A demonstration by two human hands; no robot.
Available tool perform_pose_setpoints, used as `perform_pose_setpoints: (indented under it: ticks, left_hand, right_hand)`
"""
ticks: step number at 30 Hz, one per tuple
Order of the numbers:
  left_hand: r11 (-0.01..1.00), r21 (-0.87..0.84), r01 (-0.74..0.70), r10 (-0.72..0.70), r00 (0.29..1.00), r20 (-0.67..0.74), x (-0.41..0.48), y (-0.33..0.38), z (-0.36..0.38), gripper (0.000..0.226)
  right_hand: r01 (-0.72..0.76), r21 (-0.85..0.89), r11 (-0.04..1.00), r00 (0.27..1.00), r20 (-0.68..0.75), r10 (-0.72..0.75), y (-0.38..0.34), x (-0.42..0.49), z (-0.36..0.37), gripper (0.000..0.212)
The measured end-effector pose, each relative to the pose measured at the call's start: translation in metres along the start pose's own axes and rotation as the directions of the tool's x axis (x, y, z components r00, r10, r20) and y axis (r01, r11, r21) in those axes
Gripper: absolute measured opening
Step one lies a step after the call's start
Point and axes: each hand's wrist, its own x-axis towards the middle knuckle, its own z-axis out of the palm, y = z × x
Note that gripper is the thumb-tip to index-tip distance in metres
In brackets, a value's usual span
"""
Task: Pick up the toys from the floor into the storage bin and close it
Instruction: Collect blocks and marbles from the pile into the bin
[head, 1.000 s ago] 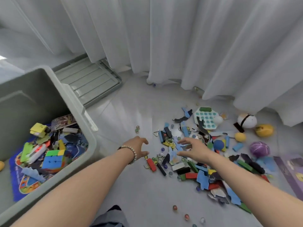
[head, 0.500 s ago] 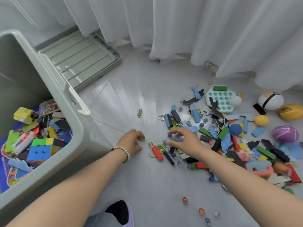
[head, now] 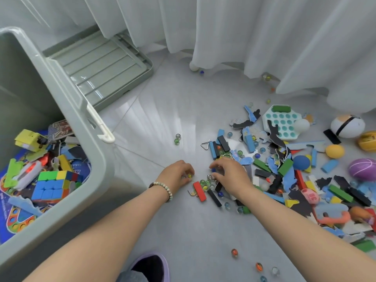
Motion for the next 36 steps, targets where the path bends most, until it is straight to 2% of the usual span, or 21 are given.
perform_pose_setpoints:
  ticks: [2, 3, 5, 7, 9, 10, 11, 13, 15, 17, 19, 20, 22, 23, 24, 25, 30, 36]
  left_hand:
    - [0.951, -0.286, 0.122, -0.165, 0.978, -0.131, 0.001, 0.002, 0.001, 0.011]
    - [0.86, -0.48, 0.172, -0.277, 0.948, -0.156, 0.001, 0.004, 0.0, 0.01]
    - [0.62, -0.752, 0.224, -0.425, 0.902, -0.082, 0.005, 0.012, -0.003, 0.012]
    - [0.391, -0.874, 0.289, -0.478, 0.875, 0.075, 0.008, 0.023, -0.006, 0.019]
    - [0.033, -0.947, 0.321, -0.429, 0.86, 0.276, 0.011, 0.037, -0.012, 0.021]
    - [-0.145, -0.932, 0.333, -0.365, 0.857, 0.364, 0.011, 0.043, -0.016, 0.025]
    - [-0.27, -0.897, 0.349, -0.295, 0.857, 0.422, 0.012, 0.046, -0.019, 0.031]
    - [-0.373, -0.849, 0.375, -0.205, 0.859, 0.469, 0.015, 0.05, -0.022, 0.042]
    - [-0.419, -0.836, 0.355, -0.228, 0.849, 0.476, 0.021, 0.053, -0.025, 0.04]
    - [-0.408, -0.873, 0.268, -0.376, 0.822, 0.429, 0.031, 0.051, -0.028, 0.037]
    - [-0.309, -0.938, 0.159, -0.568, 0.76, 0.316, 0.042, 0.04, -0.034, 0.039]
    - [-0.196, -0.971, 0.137, -0.655, 0.718, 0.234, 0.047, 0.032, -0.038, 0.04]
    - [0.2, -0.96, 0.198, -0.77, 0.637, -0.029, 0.055, 0.014, -0.043, 0.041]
    - [0.388, -0.89, 0.239, -0.77, 0.615, -0.171, 0.055, 0.007, -0.045, 0.041]
    - [0.512, -0.815, 0.271, -0.752, 0.601, -0.272, 0.055, 0.003, -0.044, 0.039]
    - [0.58, -0.757, 0.301, -0.732, 0.6, -0.323, 0.054, 0.0, -0.043, 0.039]
    - [0.772, -0.457, 0.442, -0.614, 0.704, -0.357, 0.058, -0.004, -0.031, 0.044]
    - [0.844, -0.236, 0.481, -0.536, 0.743, -0.401, 0.077, 0.003, -0.036, 0.047]
  right_hand:
    - [0.011, -0.022, 1.0, 1.0, -0.013, -0.011, 0.0, 0.001, 0.001, 0.016]
    - [0.013, -0.034, 0.999, 1.0, -0.014, -0.014, 0.001, 0.0, 0.001, 0.015]
    - [0.004, -0.04, 0.999, 1.0, -0.021, -0.005, 0.001, 0.0, 0.0, 0.014]
    - [-0.045, 0.141, 0.989, 0.996, -0.076, 0.056, -0.003, 0.001, -0.003, 0.011]
    - [-0.032, 0.435, 0.9, 0.986, -0.132, 0.099, -0.016, 0.002, -0.014, 0.009]
    - [0.011, 0.523, 0.853, 0.988, -0.139, 0.072, -0.024, 0.004, -0.02, 0.01]
    - [0.05, 0.568, 0.822, 0.993, -0.118, 0.021, -0.032, 0.005, -0.027, 0.012]
    - [0.098, 0.58, 0.809, 0.995, -0.064, -0.075, -0.044, 0.008, -0.037, 0.015]
    - [0.119, 0.526, 0.842, 0.992, -0.09, -0.085, -0.046, 0.013, -0.043, 0.018]
    - [0.096, 0.54, 0.836, 0.99, -0.142, -0.022, -0.039, 0.017, -0.048, 0.016]
    - [0.055, 0.576, 0.816, 0.99, -0.137, 0.03, -0.029, 0.02, -0.05, 0.013]
    - [0.031, 0.578, 0.815, 0.991, -0.122, 0.049, -0.023, 0.02, -0.05, 0.011]
    - [-0.006, 0.577, 0.817, 0.992, -0.098, 0.077, -0.011, 0.021, -0.049, 0.01]
    - [-0.024, 0.576, 0.817, 0.992, -0.087, 0.09, -0.006, 0.022, -0.049, 0.012]
    - [-0.041, 0.574, 0.818, 0.991, -0.079, 0.105, 0.0, 0.023, -0.05, 0.012]
    - [-0.053, 0.571, 0.819, 0.99, -0.08, 0.119, 0.005, 0.024, -0.052, 0.012]
    - [-0.065, 0.58, 0.812, 0.983, -0.104, 0.154, 0.024, 0.036, -0.057, 0.009]
    - [-0.038, 0.585, 0.81, 0.98, -0.135, 0.143, 0.034, 0.05, -0.06, 0.011]
